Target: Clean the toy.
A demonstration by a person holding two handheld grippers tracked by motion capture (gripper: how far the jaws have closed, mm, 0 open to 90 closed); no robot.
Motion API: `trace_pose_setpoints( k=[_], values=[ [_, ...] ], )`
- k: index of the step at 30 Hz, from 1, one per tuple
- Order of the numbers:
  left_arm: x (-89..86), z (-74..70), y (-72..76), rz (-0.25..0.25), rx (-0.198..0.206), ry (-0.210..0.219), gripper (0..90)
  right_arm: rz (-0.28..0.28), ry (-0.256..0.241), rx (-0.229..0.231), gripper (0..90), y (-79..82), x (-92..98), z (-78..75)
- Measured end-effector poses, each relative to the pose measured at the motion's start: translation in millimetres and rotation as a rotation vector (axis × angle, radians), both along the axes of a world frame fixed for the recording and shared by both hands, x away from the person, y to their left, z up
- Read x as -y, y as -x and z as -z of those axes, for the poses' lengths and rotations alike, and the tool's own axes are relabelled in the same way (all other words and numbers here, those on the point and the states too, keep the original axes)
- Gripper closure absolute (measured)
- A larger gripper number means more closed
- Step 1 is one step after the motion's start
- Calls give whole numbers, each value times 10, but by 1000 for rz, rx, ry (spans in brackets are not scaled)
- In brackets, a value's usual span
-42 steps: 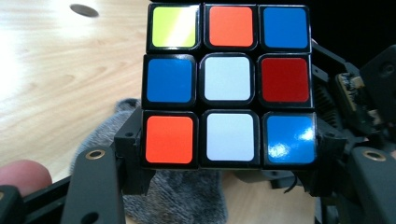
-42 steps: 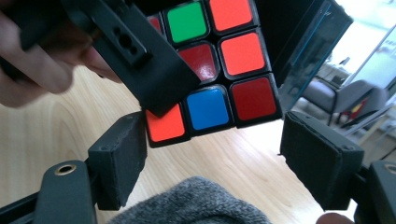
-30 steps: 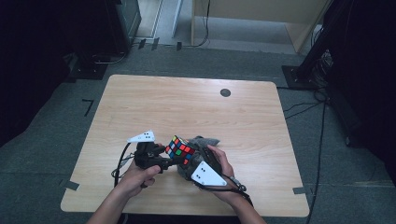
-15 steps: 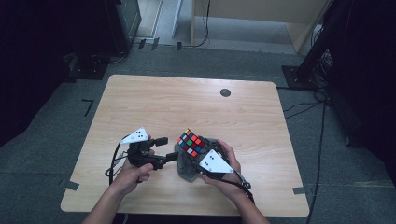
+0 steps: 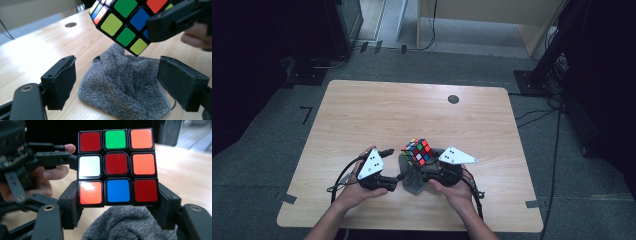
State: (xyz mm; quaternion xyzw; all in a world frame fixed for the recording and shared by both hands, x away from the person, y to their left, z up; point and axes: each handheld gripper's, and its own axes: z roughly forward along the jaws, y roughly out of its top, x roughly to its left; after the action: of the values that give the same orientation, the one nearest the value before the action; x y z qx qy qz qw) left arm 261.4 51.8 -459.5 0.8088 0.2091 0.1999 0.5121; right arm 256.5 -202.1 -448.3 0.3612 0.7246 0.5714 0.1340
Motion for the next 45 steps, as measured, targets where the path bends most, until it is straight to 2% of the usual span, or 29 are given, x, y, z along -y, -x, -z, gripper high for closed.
trace_pose_setpoints(
  k=[4, 9, 12, 17, 22, 27, 29, 32, 34, 37, 39, 40, 42, 45],
  values=[
    [48, 43, 48, -19, 85, -54, 162, 1, -25, -59, 344, -7, -5, -4],
    [114, 98, 110, -44, 199, -135, 162, -17, -15, -112, 344, 10, -87, 6],
    [147, 133, 136, -45, 246, -175, 162, -30, -7, -134, 344, 20, -129, 6],
    [182, 173, 181, -38, 303, -217, 198, -54, 7, -156, 343, 28, -194, 32],
    [192, 172, 221, -30, 344, -218, 254, -48, 11, -194, 343, 22, -209, 45],
    [205, 197, 231, -20, 361, -235, 295, -85, 11, -255, 343, -2, -246, 92],
    [213, 216, 239, -24, 372, -246, 331, -76, 21, -259, 342, 1, -274, 105],
    [197, 195, 233, -31, 371, -222, 343, -79, -6, -255, 336, -9, -253, 113],
    [174, 185, 215, -45, 364, -215, 344, -82, -30, -225, 300, -7, -217, 87],
    [102, 177, 159, -64, 321, -190, 346, -68, -106, -189, 240, -29, -74, 5],
    [56, 154, 123, -68, 287, -164, 346, -16, -129, -162, 254, -53, 41, -23],
    [23, 133, 100, -71, 266, -143, 346, 3, -122, -154, 251, -64, 74, -23],
    [-24, 103, 60, -72, 217, -103, 346, 46, -47, -124, 248, -91, 115, 13],
    [-113, 68, -15, -82, 139, -43, 346, 48, 15, -131, 231, -128, 92, 119]
  ],
)
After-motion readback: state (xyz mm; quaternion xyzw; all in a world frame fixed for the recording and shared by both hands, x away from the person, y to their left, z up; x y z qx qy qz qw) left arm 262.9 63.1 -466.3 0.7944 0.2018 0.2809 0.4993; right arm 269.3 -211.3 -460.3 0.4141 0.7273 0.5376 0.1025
